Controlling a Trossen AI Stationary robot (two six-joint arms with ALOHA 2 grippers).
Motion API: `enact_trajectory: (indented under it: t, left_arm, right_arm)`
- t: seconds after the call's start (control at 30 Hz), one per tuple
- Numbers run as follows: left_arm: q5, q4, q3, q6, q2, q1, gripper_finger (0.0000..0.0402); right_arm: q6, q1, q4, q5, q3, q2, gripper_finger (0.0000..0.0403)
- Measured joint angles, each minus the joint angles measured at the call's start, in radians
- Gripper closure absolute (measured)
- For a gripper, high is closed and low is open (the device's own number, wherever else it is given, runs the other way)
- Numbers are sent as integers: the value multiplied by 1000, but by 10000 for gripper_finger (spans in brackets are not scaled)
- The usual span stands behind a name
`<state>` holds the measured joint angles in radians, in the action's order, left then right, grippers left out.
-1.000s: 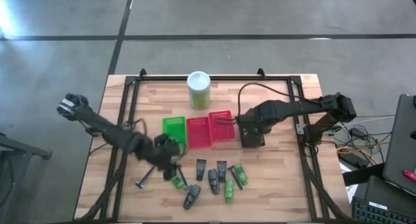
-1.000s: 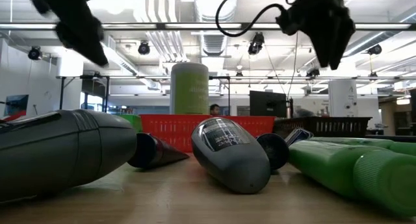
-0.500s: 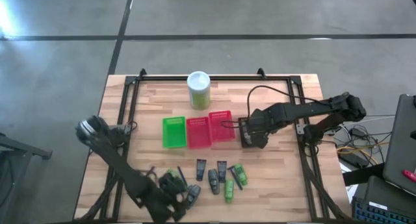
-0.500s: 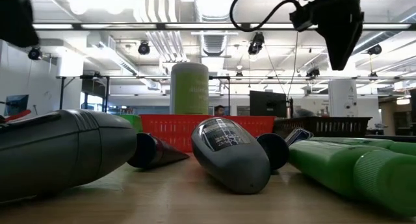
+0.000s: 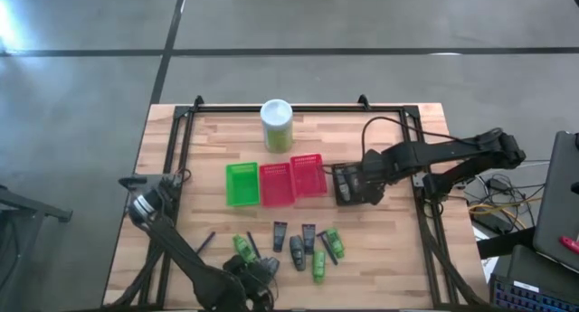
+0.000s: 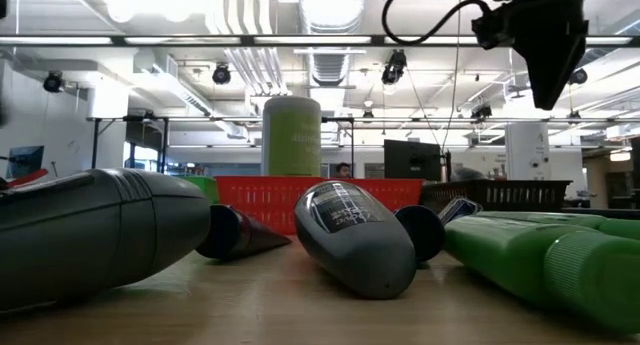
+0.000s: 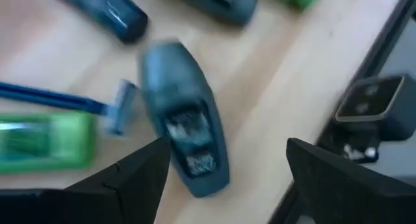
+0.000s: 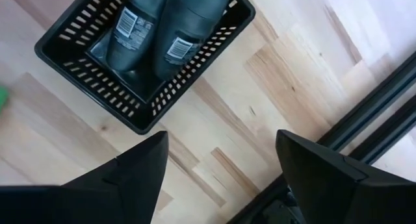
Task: Pick & Place Travel size toiletries
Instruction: Put the black deodorant into the black bin
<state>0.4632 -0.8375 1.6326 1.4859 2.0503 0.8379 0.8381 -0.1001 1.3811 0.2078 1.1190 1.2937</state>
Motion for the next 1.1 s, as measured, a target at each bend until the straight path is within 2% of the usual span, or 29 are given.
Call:
enact_trajectory:
  t: [0.13,0.37,0.63,0.87,0.97,1.1]
  left_arm:
    - [-23,-6,-2,35,44,2,90]
    - [-32,-10,-27,92,50,2,89]
    - [-40,125,-122,143,45,-6,90]
    - [1,132,-156,99,43,-11,90]
    - [9,129,-167,89,43,-19,101]
    - [17,121,-172,47,43,-25,136]
  right_arm:
    - [23,0,-16,-1,-28,-28,129]
    - [25,0,-43,-2,-49,-41,133]
    - [0,0,-95,-1,-45,-29,111]
    - [0,3,-106,-2,-45,-29,96]
    - [0,3,-109,-2,-45,-29,92]
    - [0,3,-109,-3,-45,-29,94]
